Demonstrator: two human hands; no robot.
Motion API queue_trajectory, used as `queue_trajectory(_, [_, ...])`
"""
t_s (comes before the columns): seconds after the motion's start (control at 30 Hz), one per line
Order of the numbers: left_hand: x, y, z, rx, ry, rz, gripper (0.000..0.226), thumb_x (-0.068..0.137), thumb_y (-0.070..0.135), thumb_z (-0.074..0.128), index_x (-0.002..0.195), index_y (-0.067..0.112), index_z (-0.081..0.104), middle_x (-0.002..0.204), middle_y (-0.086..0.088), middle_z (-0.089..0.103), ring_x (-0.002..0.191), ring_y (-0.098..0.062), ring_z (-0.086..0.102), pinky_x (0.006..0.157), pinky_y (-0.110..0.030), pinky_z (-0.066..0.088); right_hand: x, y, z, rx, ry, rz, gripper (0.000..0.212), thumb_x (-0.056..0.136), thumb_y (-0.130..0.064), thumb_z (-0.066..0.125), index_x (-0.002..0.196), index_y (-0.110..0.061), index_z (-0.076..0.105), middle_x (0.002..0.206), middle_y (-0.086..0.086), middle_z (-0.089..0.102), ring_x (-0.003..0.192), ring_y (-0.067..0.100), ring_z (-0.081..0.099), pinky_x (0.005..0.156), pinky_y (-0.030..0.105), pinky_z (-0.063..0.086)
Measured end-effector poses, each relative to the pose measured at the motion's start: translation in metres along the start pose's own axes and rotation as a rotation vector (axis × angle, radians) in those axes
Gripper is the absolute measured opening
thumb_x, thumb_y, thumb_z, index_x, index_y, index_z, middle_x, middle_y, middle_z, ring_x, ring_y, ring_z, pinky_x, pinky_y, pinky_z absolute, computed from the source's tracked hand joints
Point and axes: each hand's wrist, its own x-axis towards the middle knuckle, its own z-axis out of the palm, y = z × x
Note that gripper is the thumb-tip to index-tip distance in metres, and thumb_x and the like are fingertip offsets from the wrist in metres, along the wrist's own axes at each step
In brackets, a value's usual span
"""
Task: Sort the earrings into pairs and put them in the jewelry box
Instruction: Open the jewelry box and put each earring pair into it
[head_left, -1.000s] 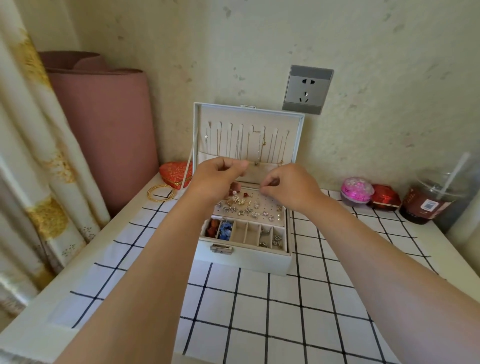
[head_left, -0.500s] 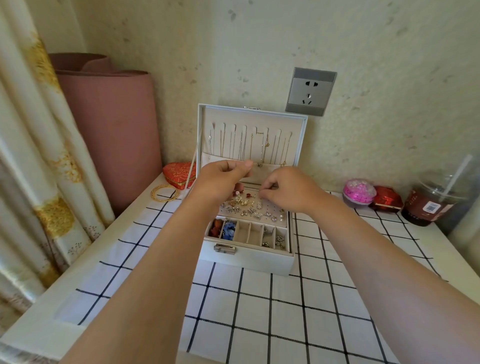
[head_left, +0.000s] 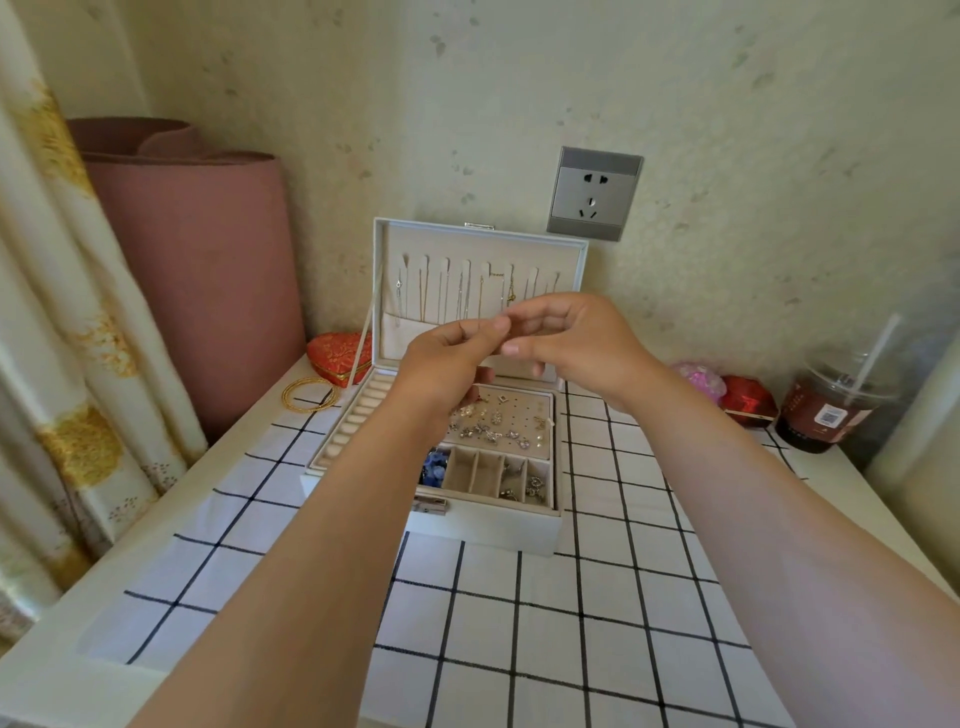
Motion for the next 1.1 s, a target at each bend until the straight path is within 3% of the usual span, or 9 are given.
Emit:
queue_trajectory(0.1, [-0.001, 0.000, 0.002, 0.012, 0.023, 0.012, 0.024, 0.085, 0.041, 0.072, 0.097, 0.020, 0.074, 0.090, 0.007, 0.071, 0.064, -0.008, 0.057, 0.057, -0.023, 0.046, -0.001, -0.006, 0.000, 0.005, 0.028, -0.013, 0.023, 0.080, 0.003, 0.078, 0.099, -0.009, 0.075, 0.076, -0.003, 0.075, 0.048, 0.006, 0.059, 0.045, 0.014, 0.044])
queue_trajectory(0.27, [0.001, 0.000, -0.003, 0.059, -0.020, 0.026, 0.021, 0.091, 0.040, 0.066, 0.100, 0.022, 0.073, 0.094, 0.007, 0.072, 0.069, -0.008, 0.061, 0.064, -0.026, 0.049, -0.002, -0.003, 0.001, -0.047, 0.073, 0.038, 0.010, 0.087, -0.009, 0.076, 0.096, -0.013, 0.078, 0.061, -0.012, 0.070, 0.047, 0.013, 0.052, 0.043, 0.016, 0.041])
queue_trajectory(0.33, [0.002, -0.003, -0.004, 0.137, -0.020, 0.084, 0.021, 0.094, 0.038, 0.062, 0.098, 0.021, 0.073, 0.095, 0.007, 0.073, 0.072, -0.008, 0.062, 0.065, -0.025, 0.050, 0.000, 0.001, 0.000, -0.090, 0.116, 0.036, 0.010, 0.088, -0.011, 0.075, 0.097, -0.013, 0.078, 0.063, -0.012, 0.071, 0.048, 0.006, 0.055, 0.046, 0.016, 0.044])
queue_trajectory(0.47, [0.012, -0.018, -0.010, 0.649, 0.050, 0.355, 0.013, 0.094, 0.028, 0.058, 0.097, 0.033, 0.070, 0.103, 0.014, 0.067, 0.097, -0.005, 0.059, 0.083, -0.028, 0.047, 0.002, 0.019, -0.001, -0.432, 0.079, 0.017, 0.011, 0.085, -0.013, 0.078, 0.088, -0.023, 0.080, 0.077, -0.021, 0.069, 0.068, -0.012, 0.063, 0.071, 0.014, 0.049])
queue_trajectory(0.57, [0.017, -0.029, -0.015, 0.987, -0.031, 0.417, 0.028, 0.089, 0.023, 0.056, 0.107, 0.041, 0.068, 0.123, 0.008, 0.061, 0.120, -0.015, 0.044, 0.099, -0.032, 0.038, -0.001, 0.030, 0.000, -0.721, 0.003, 0.073, 0.011, 0.083, -0.017, 0.077, 0.083, -0.028, 0.081, 0.072, -0.024, 0.064, 0.080, -0.001, 0.065, 0.078, 0.026, 0.053])
queue_trajectory(0.67, [0.016, -0.033, -0.013, 1.177, -0.125, 0.445, 0.034, 0.090, 0.027, 0.053, 0.120, 0.037, 0.067, 0.133, 0.007, 0.057, 0.123, -0.018, 0.039, 0.105, -0.038, 0.032, -0.002, 0.031, 0.005, -0.857, -0.064, 0.058, 0.010, 0.085, -0.023, 0.074, 0.084, -0.031, 0.081, 0.070, -0.023, 0.061, 0.080, 0.004, 0.062, 0.076, 0.029, 0.055])
queue_trajectory(0.9, [0.018, -0.036, -0.013, 1.261, -0.189, 0.417, 0.037, 0.092, 0.032, 0.047, 0.125, 0.036, 0.064, 0.130, 0.005, 0.058, 0.122, -0.020, 0.040, 0.104, -0.040, 0.032, -0.001, 0.034, 0.011, -0.943, -0.077, 0.004, 0.010, 0.087, -0.027, 0.072, 0.089, -0.032, 0.080, 0.076, -0.017, 0.064, 0.078, 0.007, 0.061, 0.067, 0.025, 0.050])
queue_trajectory(1.1, [0.016, -0.035, -0.013, 1.250, -0.200, 0.404, 0.038, 0.092, 0.032, 0.048, 0.127, 0.035, 0.063, 0.129, 0.003, 0.056, 0.122, -0.020, 0.040, 0.103, -0.040, 0.033, 0.000, 0.032, 0.006, -0.922, -0.157, 0.064, 0.016, 0.087, -0.027, 0.066, 0.077, -0.025, 0.079, 0.079, -0.008, 0.071, 0.078, 0.011, 0.064, 0.068, 0.030, 0.053])
